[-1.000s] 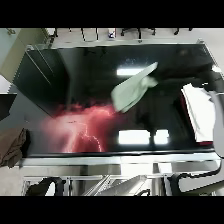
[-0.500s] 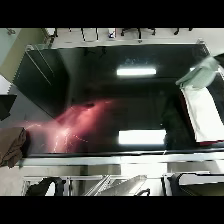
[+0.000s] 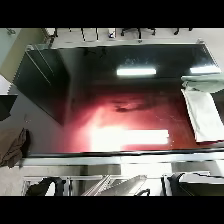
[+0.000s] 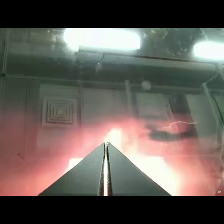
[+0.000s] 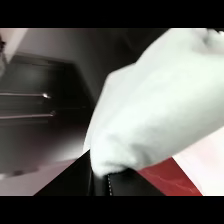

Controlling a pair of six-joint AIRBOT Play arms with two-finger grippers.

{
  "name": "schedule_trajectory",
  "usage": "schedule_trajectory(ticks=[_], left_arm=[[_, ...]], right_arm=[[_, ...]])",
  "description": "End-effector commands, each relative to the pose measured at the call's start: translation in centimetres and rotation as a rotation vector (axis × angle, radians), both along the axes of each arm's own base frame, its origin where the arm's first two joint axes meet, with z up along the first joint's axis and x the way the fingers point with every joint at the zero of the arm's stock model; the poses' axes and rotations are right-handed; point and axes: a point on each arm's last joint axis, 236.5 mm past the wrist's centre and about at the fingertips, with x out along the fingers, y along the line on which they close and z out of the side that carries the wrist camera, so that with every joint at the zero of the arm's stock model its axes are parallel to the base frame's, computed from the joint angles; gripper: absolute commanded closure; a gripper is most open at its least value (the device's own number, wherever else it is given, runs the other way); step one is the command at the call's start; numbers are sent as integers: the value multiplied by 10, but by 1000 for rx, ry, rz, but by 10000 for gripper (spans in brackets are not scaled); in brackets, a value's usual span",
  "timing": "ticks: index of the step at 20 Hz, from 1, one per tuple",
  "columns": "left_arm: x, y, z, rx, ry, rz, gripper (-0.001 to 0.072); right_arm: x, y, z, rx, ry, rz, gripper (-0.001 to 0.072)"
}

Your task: Fold the shirts.

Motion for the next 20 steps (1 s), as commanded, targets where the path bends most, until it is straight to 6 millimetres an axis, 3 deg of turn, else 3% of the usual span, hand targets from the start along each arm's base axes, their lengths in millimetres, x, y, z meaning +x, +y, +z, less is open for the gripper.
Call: schedule_trajectory(ticks=[1, 3, 10, 13, 14, 15, 16, 18, 20], left_arm=[[-1, 0, -1, 1, 4, 0, 693], [-2, 0, -3, 2, 15, -3, 693], [-9, -2, -12, 11, 61, -16, 694], [-8, -2, -12, 10, 61, -16, 694], [-8, -2, -12, 10, 61, -16, 693], [-8, -2, -12, 10, 61, -16, 693], [-8, -2, -12, 10, 61, -16, 694], [-8, -2, -12, 10, 61, -16, 693], [-8, -2, -12, 10, 60, -16, 693]], right_arm=[[-54, 1, -16, -27, 222, -48, 693], [-82, 7, -36, -7, 350, -70, 693], [-162, 44, -151, 174, 726, -116, 692], [-181, 42, -176, 158, 810, -132, 682], [-186, 40, -179, 145, 828, -137, 547], [-187, 38, -179, 138, 834, -138, 179], [-186, 37, -178, 134, 829, -135, 15], [-178, 34, -168, 127, 793, -139, 15], [-144, 39, -141, 163, 649, -125, 16]])
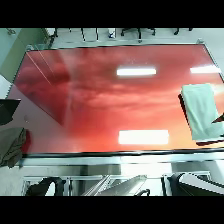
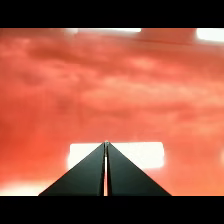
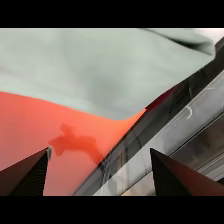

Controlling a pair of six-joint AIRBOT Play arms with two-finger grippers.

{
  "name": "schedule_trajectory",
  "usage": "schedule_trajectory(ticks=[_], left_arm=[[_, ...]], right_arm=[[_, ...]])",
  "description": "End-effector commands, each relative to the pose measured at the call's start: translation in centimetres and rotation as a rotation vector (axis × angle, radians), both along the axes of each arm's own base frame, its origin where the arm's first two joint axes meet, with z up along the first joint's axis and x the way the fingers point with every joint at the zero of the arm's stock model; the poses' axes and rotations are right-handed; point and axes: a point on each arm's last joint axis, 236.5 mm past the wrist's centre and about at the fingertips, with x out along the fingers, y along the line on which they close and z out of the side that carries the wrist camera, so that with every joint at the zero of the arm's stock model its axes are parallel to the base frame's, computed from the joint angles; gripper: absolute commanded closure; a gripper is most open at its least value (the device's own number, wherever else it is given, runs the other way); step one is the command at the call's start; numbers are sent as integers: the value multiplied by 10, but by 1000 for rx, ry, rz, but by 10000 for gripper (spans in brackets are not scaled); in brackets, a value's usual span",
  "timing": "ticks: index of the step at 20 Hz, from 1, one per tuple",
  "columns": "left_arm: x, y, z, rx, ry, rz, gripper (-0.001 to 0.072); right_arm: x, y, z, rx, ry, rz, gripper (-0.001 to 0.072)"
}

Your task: Fold the shirts.

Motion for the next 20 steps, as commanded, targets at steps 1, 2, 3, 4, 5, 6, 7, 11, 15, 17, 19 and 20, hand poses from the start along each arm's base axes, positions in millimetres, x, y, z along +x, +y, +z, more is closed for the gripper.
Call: schedule_trajectory(ticks=[1, 2, 3, 4, 5, 6, 7, 11, 15, 17, 19, 20], left_arm=[[0, 0, 0, 0, 1, 1, 693], [0, 0, 0, 0, -1, 1, 694], [1, 0, 2, -2, -8, 3, 693], [3, 1, 4, -4, -20, 7, 693], [4, 1, 6, -5, -28, 9, 693], [4, 1, 6, -6, -29, 9, 693], [4, -1, 6, -14, -28, 2, 693], [2, -47, -23, -194, 39, -134, 693], [-20, -87, -138, -241, 266, -240, 693], [-32, -112, -173, -259, 300, -296, 694], [-40, -130, -193, -277, 324, -329, 693], [-44, -137, -201, -280, 349, -343, 693]], right_arm=[[48, 10, 39, 45, -213, -8, 16], [73, 19, 61, 78, -331, 5, 20], [93, 32, 81, 108, -427, 34, 113], [110, 48, 97, 125, -513, 96, 465], [120, 64, 105, 112, -561, 167, 687], [130, 81, 110, 81, -594, 251, 691], [137, 104, 116, 53, -634, 359, 691], [130, 221, 127, 36, -748, 762, 692], [64, 342, 82, 67, -821, 974, 692], [38, 374, 56, 63, -869, 996, 692], [26, 388, 42, 64, -890, 989, 691], [24, 392, 39, 66, -890, 997, 691]])
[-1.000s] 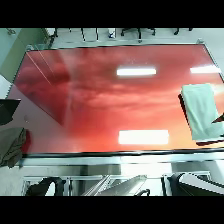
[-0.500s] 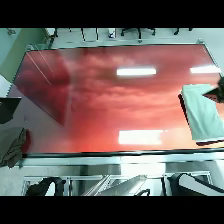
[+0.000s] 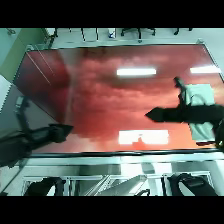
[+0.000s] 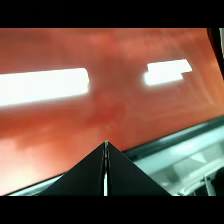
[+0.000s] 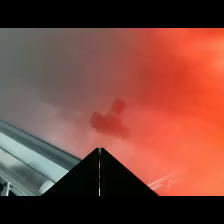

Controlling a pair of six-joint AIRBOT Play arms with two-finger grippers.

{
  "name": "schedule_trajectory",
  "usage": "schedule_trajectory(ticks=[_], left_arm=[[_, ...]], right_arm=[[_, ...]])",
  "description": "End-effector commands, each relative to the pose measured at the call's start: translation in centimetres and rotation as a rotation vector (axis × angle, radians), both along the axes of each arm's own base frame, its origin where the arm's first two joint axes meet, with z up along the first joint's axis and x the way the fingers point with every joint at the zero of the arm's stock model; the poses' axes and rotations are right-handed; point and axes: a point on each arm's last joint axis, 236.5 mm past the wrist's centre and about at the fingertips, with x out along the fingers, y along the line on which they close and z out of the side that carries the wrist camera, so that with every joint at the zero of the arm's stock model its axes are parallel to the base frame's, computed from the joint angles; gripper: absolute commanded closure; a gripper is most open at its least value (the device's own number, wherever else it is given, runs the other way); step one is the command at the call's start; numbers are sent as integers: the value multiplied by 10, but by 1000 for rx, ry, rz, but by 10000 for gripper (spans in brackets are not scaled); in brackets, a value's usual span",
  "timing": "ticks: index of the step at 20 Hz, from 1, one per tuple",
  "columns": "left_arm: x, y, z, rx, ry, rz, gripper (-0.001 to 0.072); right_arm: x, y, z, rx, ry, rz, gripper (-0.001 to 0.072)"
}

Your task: Fold the shirts.

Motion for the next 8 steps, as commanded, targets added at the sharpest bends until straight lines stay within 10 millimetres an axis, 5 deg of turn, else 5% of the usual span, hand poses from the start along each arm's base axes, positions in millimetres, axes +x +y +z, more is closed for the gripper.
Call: schedule_trajectory(ticks=[1, 4, 8], left_arm=[[-15, -29, -40, -23, 68, -62, 693], [-19, -43, -61, 6, 138, -110, 693], [-18, -53, -80, 30, 189, -135, 693]], right_arm=[[-19, 25, -20, 8, -53, 22, 691], [-38, 29, -27, 5, 19, 71, 691], [-38, 29, -27, 5, 19, 71, 691]])
